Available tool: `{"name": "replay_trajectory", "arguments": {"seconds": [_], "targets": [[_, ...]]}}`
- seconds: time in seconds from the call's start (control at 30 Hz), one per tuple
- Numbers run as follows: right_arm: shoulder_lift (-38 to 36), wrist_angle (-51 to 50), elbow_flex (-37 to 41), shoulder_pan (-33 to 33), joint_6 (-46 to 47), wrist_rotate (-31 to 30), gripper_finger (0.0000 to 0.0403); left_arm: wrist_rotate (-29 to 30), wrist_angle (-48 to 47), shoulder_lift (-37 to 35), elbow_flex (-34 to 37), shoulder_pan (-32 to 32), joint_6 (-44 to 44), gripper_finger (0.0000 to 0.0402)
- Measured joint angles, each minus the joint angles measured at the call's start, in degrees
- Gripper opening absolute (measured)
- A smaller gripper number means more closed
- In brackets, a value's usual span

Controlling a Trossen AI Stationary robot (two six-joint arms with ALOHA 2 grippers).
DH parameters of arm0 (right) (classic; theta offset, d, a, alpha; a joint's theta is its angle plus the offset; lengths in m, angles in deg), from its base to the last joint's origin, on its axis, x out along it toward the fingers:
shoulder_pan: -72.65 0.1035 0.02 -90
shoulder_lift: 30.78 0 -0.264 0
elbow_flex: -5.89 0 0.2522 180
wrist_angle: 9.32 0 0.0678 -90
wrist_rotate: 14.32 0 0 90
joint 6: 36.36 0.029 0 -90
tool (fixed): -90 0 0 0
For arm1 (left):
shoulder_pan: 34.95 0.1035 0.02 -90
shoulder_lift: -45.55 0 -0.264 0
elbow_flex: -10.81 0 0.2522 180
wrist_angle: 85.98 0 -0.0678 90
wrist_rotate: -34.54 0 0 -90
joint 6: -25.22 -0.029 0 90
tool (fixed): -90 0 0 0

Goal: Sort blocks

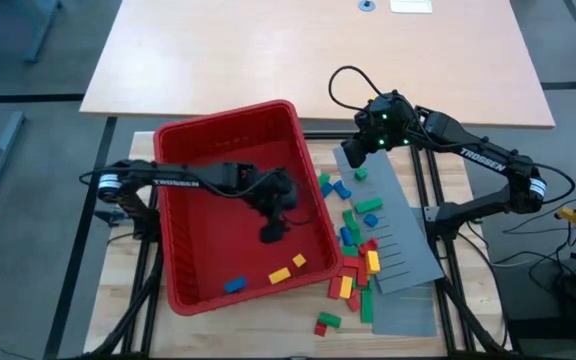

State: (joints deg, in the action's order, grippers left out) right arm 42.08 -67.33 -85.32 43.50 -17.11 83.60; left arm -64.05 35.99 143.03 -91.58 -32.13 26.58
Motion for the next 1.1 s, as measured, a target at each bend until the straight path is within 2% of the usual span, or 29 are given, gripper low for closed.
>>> {"name": "replay_trajectory", "arguments": {"seconds": [0.2, 0.4, 0.67, 0.9, 1.1], "targets": [[0.0, 0.0, 0.0, 0.0, -0.5, 0.0, 0.0000, -1.1, 2.6, -4.3, 12.1, -0.1, 2.9, 0.0273], [0.0, -0.1, 0.0, 0.0, -0.5, 0.0, 0.0000, -3.6, 9.0, -11.8, 24.5, -0.6, 8.4, 0.0273], [0.0, -0.1, 0.0, 0.0, -0.8, 0.0, 0.0000, -9.7, 10.9, -19.3, 36.4, -5.8, 11.9, 0.0273], [0.0, 0.0, 0.0, 0.0, -0.8, 0.0, 0.0000, -10.0, 11.2, -20.0, 41.3, -13.7, 12.9, 0.0273], [0.0, 0.0, 0.0, 0.0, -0.5, 0.0, 0.0000, -7.9, 11.3, -18.9, 41.6, -15.9, 13.2, 0.0273]]}}
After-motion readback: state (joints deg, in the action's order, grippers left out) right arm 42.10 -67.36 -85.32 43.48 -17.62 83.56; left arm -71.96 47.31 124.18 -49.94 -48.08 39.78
